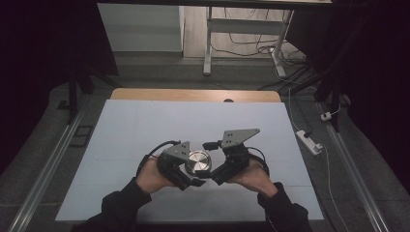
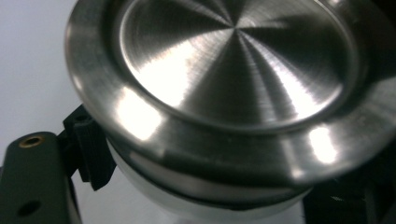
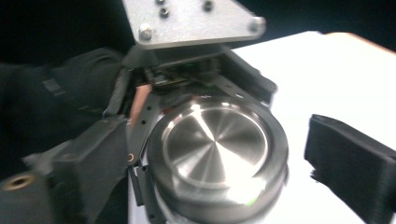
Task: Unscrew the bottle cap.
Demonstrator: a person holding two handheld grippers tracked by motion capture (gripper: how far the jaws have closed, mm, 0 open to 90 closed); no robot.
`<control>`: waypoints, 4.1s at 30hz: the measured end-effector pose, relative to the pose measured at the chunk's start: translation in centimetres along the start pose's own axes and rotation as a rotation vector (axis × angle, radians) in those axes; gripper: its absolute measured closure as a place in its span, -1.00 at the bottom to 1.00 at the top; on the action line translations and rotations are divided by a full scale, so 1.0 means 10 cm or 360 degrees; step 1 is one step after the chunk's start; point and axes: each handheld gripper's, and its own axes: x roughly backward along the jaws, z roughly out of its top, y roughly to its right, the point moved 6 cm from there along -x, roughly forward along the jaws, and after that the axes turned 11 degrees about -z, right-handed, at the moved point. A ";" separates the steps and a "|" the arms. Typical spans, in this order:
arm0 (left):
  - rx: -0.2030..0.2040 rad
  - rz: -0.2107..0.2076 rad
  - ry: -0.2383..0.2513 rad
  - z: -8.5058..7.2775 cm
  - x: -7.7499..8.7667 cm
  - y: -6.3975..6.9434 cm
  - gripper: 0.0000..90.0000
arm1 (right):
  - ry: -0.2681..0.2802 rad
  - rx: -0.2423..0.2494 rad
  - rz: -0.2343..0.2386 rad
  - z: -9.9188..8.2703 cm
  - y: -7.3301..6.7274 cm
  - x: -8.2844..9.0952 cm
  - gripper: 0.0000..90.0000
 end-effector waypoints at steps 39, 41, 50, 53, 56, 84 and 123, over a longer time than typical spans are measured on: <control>0.0061 0.0120 0.0018 0.05 -0.01 0.00 -0.67 | 0.0006 0.0059 -0.0167 0.00 0.03 -0.02 -0.73; 0.0101 0.0173 0.0025 0.05 -0.01 -0.02 -0.67 | 0.0013 0.0055 -0.0259 0.02 0.03 -0.02 -0.73; 0.0137 0.0216 0.0026 0.06 -0.02 -0.02 -0.67 | 0.0022 0.0009 -0.0365 -0.02 -0.02 -0.15 -0.62; 0.0134 0.0209 0.0022 0.06 -0.01 -0.02 -0.67 | 0.0026 0.0029 -0.0376 -0.02 -0.04 -0.17 -0.58; 0.0097 0.0160 0.0004 0.05 -0.01 0.00 -0.67 | 0.0017 0.0052 -0.0358 -0.02 -0.06 -0.16 -0.57; -0.0091 -0.0136 -0.0004 0.05 0.01 0.10 -0.67 | 0.0001 0.0127 0.0082 -0.02 -0.10 -0.02 -0.65; -0.0117 -0.0350 0.0033 0.02 0.04 0.14 -0.67 | 0.0063 0.0142 0.0090 0.01 -0.16 -0.02 -0.57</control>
